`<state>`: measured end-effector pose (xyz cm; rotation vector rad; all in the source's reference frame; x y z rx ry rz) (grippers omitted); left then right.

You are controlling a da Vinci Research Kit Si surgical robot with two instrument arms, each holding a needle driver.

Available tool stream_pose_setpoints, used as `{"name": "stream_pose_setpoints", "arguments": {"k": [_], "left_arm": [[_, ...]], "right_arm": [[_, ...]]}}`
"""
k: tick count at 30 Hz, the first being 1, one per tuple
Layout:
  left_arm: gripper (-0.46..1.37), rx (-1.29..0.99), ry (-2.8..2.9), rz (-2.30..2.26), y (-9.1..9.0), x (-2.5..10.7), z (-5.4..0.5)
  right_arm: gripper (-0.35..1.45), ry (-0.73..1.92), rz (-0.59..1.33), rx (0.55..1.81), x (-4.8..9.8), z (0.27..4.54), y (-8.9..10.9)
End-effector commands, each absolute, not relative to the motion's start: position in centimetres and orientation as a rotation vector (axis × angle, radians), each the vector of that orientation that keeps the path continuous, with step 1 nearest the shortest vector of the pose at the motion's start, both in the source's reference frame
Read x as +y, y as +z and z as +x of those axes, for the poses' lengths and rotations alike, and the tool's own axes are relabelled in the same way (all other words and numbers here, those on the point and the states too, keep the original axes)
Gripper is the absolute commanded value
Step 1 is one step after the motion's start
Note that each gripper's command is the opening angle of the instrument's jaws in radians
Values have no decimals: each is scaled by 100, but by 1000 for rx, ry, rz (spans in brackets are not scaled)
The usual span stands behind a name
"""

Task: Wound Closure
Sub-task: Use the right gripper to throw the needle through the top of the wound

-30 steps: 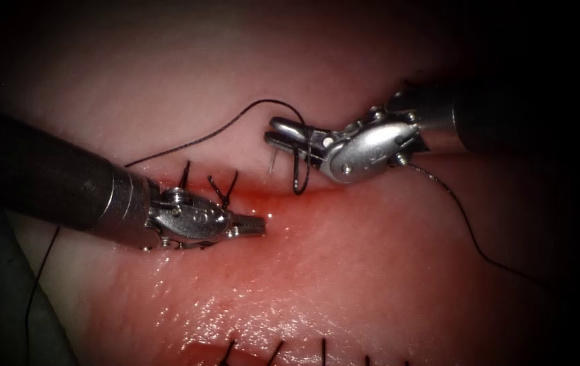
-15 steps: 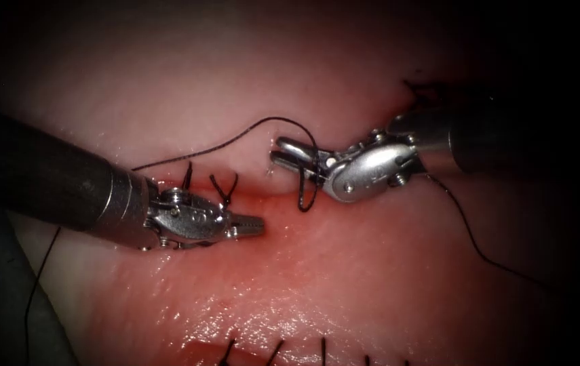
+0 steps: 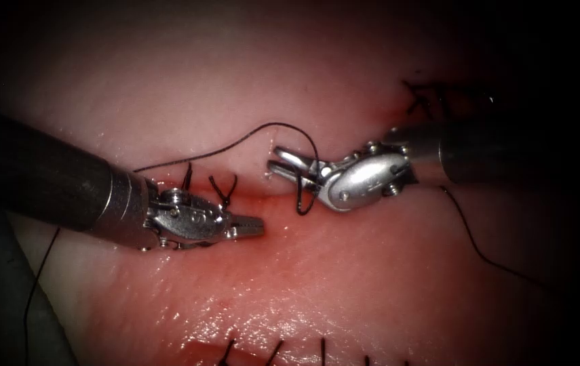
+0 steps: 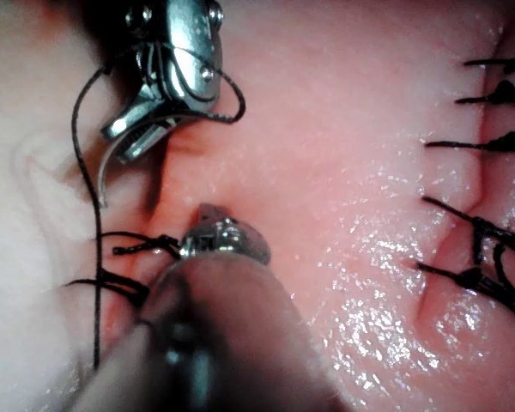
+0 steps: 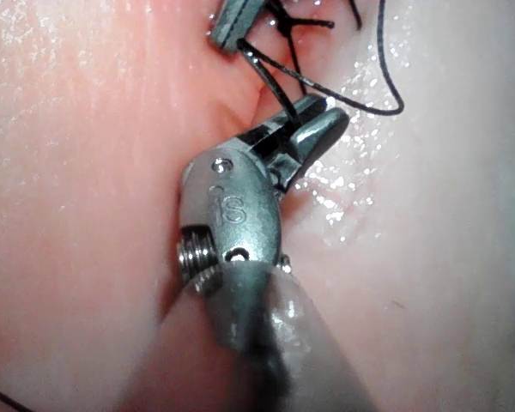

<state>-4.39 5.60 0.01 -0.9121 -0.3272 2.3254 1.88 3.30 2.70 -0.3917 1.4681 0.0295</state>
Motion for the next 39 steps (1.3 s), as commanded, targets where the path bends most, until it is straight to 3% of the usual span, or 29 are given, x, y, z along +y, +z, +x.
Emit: {"name": "stream_pose_setpoints", "arguments": {"k": [1,23,39], "left_arm": [[-35,-337,2326,-916,1,560,-440],[-35,-335,2328,-918,3,558,-440],[-35,-333,2330,-920,5,556,-440]], "right_arm": [[-35,32,-386,1467,329,188,271],[-35,163,-178,1476,334,191,292],[-35,130,-272,1468,380,186,250]]}}
